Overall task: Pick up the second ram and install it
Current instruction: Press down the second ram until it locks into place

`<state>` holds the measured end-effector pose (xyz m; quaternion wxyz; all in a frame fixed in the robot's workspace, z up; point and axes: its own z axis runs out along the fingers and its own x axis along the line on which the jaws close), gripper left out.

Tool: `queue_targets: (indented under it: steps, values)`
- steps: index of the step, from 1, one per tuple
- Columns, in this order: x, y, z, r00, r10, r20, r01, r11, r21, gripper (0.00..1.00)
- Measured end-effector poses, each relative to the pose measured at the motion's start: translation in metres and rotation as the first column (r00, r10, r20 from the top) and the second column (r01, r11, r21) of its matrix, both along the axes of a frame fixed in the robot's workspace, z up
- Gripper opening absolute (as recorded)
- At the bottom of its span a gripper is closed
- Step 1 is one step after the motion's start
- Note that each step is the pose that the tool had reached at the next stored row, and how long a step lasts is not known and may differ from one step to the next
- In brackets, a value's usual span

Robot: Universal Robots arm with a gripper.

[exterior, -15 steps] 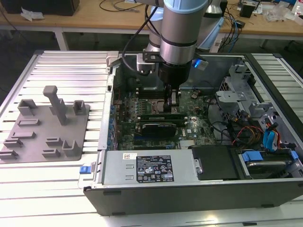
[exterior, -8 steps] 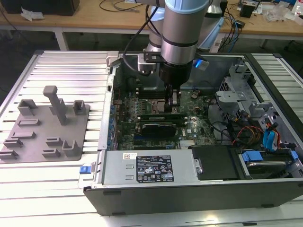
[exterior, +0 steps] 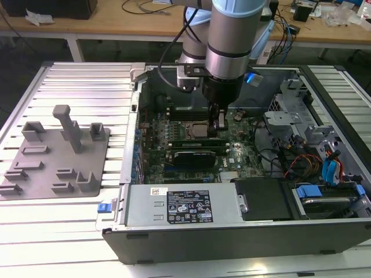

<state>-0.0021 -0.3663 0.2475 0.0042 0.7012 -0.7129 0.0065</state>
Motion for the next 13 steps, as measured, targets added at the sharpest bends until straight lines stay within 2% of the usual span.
queue_targets:
  steps: [5, 8, 13]
  values:
    - [0.011, 0.0, -0.0004, 1.0, 0.0, 0.0, 0.0, 1.0, 0.0002, 0.08]
    - [0.022, 0.0, -0.0009, 1.0, 0.0, 0.0, 0.0, 1.0, 0.0003, 0.08]
    - [0.025, 0.0, -0.0041, 1.0, 0.0, -0.0001, 0.0, 1.0, 0.0001, 0.08]
